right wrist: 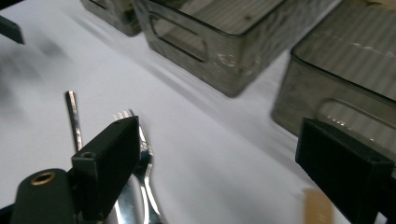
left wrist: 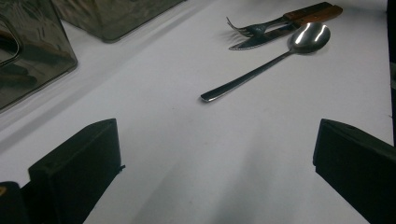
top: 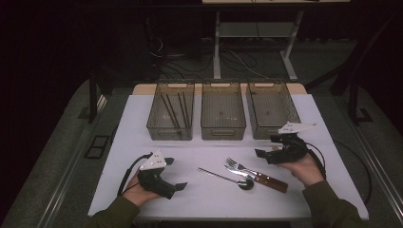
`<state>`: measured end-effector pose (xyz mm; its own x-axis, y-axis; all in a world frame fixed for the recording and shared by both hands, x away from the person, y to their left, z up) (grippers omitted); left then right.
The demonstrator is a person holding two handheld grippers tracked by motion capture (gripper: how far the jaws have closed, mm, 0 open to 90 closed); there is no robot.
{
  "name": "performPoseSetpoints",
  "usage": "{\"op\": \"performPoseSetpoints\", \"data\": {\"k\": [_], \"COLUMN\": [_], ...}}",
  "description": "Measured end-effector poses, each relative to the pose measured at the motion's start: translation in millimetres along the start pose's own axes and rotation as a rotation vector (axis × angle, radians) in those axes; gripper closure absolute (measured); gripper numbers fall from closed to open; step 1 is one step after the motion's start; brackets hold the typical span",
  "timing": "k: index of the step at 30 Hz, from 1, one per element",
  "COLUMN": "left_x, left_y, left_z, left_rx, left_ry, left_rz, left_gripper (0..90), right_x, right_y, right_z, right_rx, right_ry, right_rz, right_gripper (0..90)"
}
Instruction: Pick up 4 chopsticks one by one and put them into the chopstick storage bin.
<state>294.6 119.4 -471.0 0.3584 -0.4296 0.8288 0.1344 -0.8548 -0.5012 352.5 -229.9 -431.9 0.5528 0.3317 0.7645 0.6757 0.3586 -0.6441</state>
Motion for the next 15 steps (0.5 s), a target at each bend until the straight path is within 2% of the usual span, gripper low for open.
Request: {"op": "performPoseSetpoints", "data": {"k": [4, 7, 15], "left_x": [-0.7, -0.1, -0.5], "left_y": [-0.6, -0.9, 0.1], "left_z": [0.2, 0.0, -0.4], "left_rx": [0.001, 0.0, 0.0], "left_ry": [0.011, 0.013, 0.017], "left_rz": [0.015, 0.01, 0.019], "left_gripper": [0.0, 0.1, 0.1], "right_x": [-3.7, -6.7, -12.3], "right_y": [0.9, 4.2, 8.1], "right_z": [-14.5, -23.4, -40.7], "right_rx": [-0.033, -0.05, -0.066], "right_ry": [0.017, 0.027, 0.06], "right_rz": [0.001, 0.008, 0.007], "right_gripper": [13.8, 13.8, 13.8]}}
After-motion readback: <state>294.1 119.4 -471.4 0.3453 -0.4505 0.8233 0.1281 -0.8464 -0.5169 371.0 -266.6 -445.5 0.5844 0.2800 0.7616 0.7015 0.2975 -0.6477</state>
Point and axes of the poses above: each handheld gripper's, and its own axes: y roughly forward along the jaws, x roughly out of its top, z roughly to its left, the point moved 6 cm from there along y, roughly forward along the jaws, and after that the axes turned 15 degrees about -x, right-handed, at the moved point
